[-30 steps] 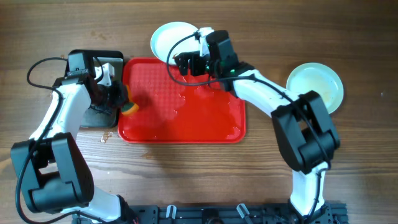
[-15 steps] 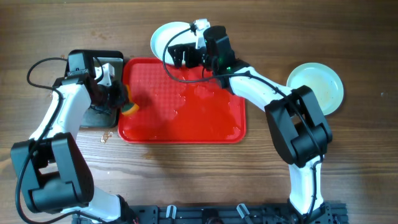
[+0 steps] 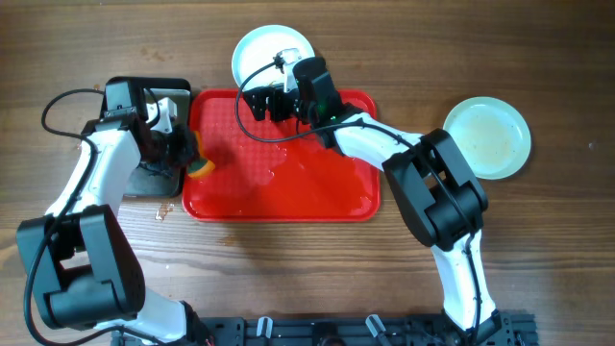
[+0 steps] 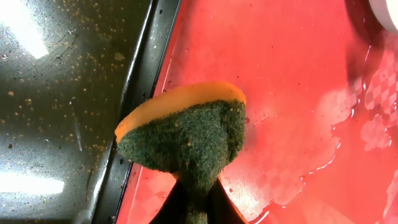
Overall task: Clean dirty plates on tray and stack at the side
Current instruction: 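Drag the top plate down to the tray center with the right gripper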
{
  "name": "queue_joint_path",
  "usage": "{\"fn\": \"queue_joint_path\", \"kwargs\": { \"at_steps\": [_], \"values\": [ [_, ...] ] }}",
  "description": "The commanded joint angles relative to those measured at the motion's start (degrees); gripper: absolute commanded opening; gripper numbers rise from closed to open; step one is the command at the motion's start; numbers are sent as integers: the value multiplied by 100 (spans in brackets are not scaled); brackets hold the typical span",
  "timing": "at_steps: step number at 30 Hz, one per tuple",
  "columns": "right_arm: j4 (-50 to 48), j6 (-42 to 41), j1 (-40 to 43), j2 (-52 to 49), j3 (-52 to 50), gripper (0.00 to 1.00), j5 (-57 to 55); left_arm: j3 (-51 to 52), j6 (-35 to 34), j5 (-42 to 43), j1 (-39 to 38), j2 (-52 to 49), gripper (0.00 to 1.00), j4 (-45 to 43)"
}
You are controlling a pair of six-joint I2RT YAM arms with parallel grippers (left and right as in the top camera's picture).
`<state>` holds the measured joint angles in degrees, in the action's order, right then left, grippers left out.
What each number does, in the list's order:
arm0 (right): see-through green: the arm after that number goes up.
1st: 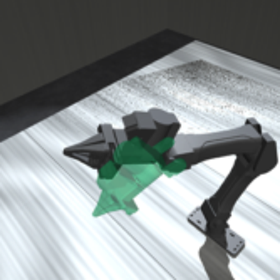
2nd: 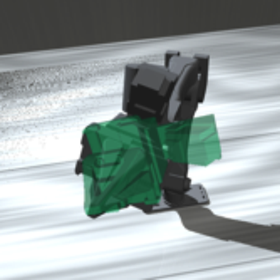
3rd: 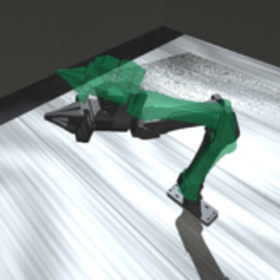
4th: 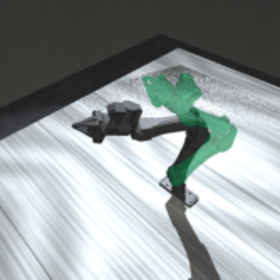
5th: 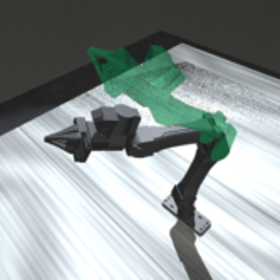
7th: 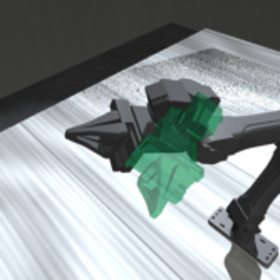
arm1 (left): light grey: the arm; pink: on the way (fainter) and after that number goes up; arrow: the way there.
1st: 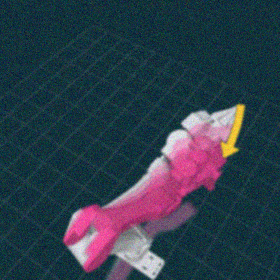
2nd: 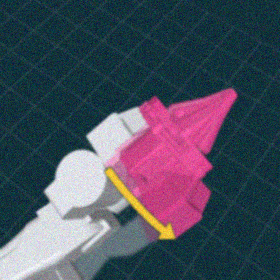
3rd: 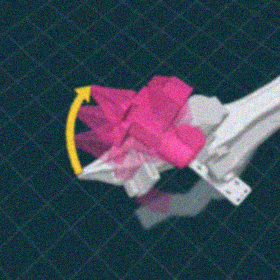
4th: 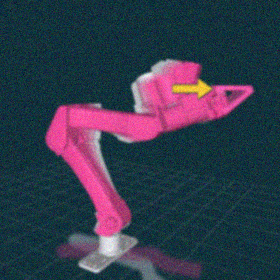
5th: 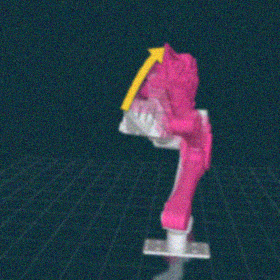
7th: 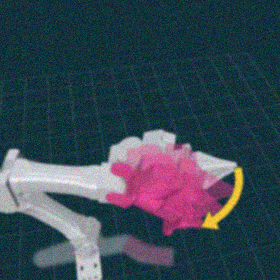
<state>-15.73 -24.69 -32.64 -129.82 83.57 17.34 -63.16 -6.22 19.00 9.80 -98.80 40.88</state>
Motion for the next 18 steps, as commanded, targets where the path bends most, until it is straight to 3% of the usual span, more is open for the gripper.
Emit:
{"fn": "queue_joint_path", "kwargs": {
  "at_steps": [1,9,18],
  "values": [
    [-7,-107,-9,-186,96,100,83,15,133,136,-33,-63,4,-17],
    [564,-232,-55,-188,96,100,249,15,133,133,-33,-63,4,-17],
    [2218,-446,-428,-188,94,100,-271,15,133,133,-33,-63,4,-22]
  ]
}}
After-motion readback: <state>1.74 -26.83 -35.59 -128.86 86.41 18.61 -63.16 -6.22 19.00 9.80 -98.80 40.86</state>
